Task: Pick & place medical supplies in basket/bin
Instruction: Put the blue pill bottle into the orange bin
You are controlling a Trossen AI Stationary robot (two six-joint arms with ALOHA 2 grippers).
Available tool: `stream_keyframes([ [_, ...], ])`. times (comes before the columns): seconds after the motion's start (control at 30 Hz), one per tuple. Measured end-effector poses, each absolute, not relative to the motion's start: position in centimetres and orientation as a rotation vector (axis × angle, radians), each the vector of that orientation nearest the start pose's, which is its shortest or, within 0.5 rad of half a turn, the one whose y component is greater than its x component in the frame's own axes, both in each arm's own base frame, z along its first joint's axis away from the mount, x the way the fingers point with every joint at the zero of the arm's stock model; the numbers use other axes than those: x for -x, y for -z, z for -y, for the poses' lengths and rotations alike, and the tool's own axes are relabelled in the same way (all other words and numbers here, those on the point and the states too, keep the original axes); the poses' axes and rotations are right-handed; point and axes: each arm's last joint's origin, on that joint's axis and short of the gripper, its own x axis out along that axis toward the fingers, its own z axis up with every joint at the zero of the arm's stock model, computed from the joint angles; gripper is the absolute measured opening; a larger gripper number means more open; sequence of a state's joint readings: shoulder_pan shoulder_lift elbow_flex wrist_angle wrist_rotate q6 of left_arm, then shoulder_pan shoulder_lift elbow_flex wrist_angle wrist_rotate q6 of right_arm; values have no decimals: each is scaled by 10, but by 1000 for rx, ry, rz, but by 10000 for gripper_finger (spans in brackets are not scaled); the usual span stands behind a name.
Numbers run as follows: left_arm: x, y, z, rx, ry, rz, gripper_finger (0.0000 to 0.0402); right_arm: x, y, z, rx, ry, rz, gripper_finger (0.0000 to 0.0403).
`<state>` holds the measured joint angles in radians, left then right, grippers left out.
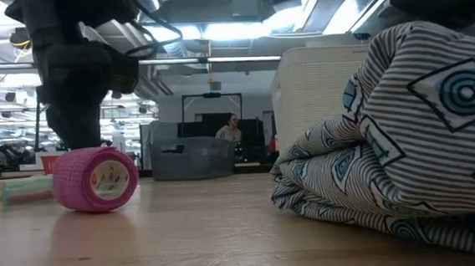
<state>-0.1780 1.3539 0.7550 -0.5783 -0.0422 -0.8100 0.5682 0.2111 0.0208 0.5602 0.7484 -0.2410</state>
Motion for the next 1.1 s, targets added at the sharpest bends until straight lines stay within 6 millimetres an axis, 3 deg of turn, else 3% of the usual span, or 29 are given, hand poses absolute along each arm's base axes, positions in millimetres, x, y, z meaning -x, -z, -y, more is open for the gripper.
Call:
stream_keyframes([
  [0.17, -242, -174, 52, 548, -406, -1224, 235, -92, -204, -35, -8, 208, 271, 187],
  [0.37, -238, -176, 56, 479, -495, -1334, 235, -92, -204, -36, -35, 203, 274, 187],
  [1.1, -243, -170, 59, 525, -500, -1329, 223, -93, -201, -36, -23, 196, 251, 187],
])
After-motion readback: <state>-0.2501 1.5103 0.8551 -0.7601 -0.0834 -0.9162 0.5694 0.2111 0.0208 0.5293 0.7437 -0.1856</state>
